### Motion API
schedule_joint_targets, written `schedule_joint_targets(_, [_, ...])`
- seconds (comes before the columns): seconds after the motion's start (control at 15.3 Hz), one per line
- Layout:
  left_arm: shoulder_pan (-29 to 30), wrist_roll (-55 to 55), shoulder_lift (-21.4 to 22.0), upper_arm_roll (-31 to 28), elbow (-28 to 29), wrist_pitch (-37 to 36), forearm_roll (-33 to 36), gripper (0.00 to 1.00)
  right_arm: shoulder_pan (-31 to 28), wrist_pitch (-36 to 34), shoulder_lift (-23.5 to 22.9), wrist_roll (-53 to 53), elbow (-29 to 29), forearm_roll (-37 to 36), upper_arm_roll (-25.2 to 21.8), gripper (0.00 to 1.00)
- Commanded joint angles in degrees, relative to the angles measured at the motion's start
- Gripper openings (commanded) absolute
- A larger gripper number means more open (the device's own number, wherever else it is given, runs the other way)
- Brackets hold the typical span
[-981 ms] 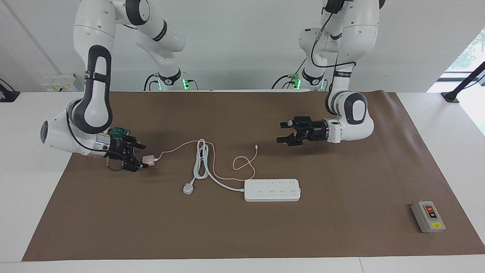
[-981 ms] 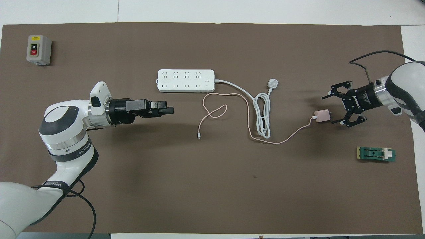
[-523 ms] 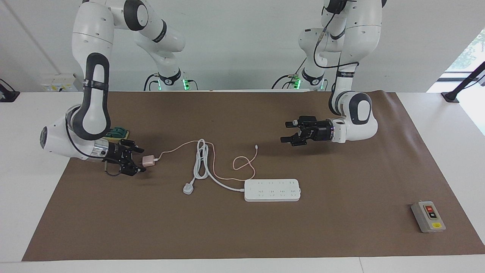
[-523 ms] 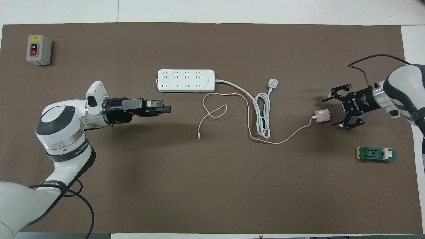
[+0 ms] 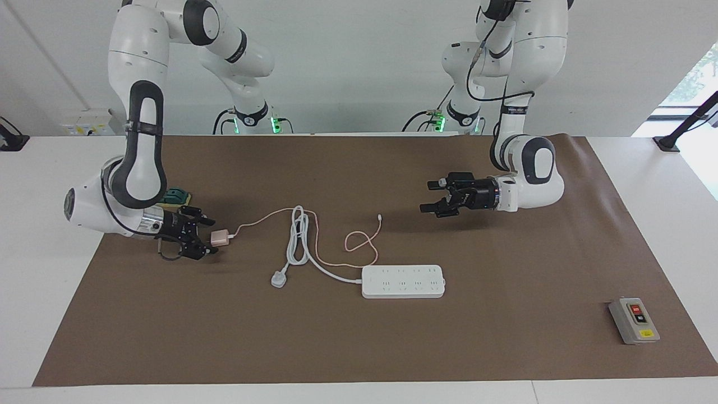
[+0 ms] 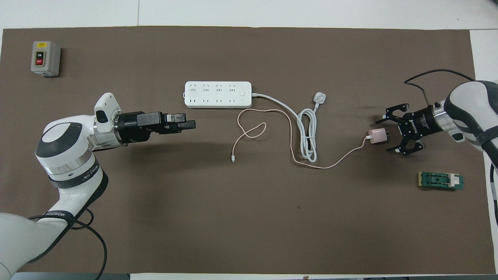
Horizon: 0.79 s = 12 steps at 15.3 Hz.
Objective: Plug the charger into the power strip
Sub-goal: 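Lower the right gripper and grasp the pink charger brick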
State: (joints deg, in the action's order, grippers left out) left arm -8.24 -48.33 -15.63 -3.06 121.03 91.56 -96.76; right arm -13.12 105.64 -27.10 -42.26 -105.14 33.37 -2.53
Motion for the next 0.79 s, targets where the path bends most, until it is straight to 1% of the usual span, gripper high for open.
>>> schedule_joint_targets(0.0, [0.33,-0.01,0.43,0.07,0.09,-0.69,-0.72,1.00,-0.59,0.88,1.09,1.83,-1.48,0.73,0.24,0.74])
schedule_joint_targets(0.07, [0.33,-0.10,0.43,0.07,0.09,-0.68,-0.72,1.00,-0.50,0.88,1.09,1.83,-1.48,0.73,0.24,0.62])
schedule_joint_targets(0.13, [0.33,-0.10,0.43,0.07,0.09,-0.60,-0.72,1.00,-0.50,0.88,1.09,1.75,-1.39,0.73,0.33,0.45])
schedule_joint_targets(0.2, [0.33,-0.10,0.43,0.07,0.09,-0.51,-0.72,1.00,-0.50,0.80,1.09,1.57,-1.21,0.82,0.33,0.34])
schedule_joint_targets(0.26, [0.33,-0.10,0.43,0.07,0.09,-0.42,-0.72,1.00,-0.33,0.71,1.09,1.05,-0.86,1.00,0.33,0.27])
schedule_joint_targets(0.33, [0.33,-0.10,0.43,0.07,0.09,-0.25,-0.72,1.00,0.02,0.01,1.09,0.52,-0.08,1.26,0.33,0.21])
schedule_joint_targets(0.39, [0.33,-0.10,0.43,0.07,0.09,-0.16,-0.72,1.00,0.37,-0.95,1.00,-1.57,1.50,1.26,0.33,0.20])
schedule_joint_targets(0.46, [0.33,-0.10,0.43,0.07,0.00,-0.16,-0.72,1.00,0.55,-2.36,0.91,-4.29,3.17,1.26,0.59,0.14])
schedule_joint_targets(0.59, [0.25,-0.10,0.34,0.07,-0.18,-0.16,-0.72,1.00,1.08,-4.03,0.91,-6.95,5.46,1.44,0.86,0.13])
schedule_joint_targets(0.72, [0.33,-0.10,0.25,0.07,-0.44,0.02,-0.72,1.00,1.17,-5.44,1.08,-9.66,7.04,1.61,2.26,0.12])
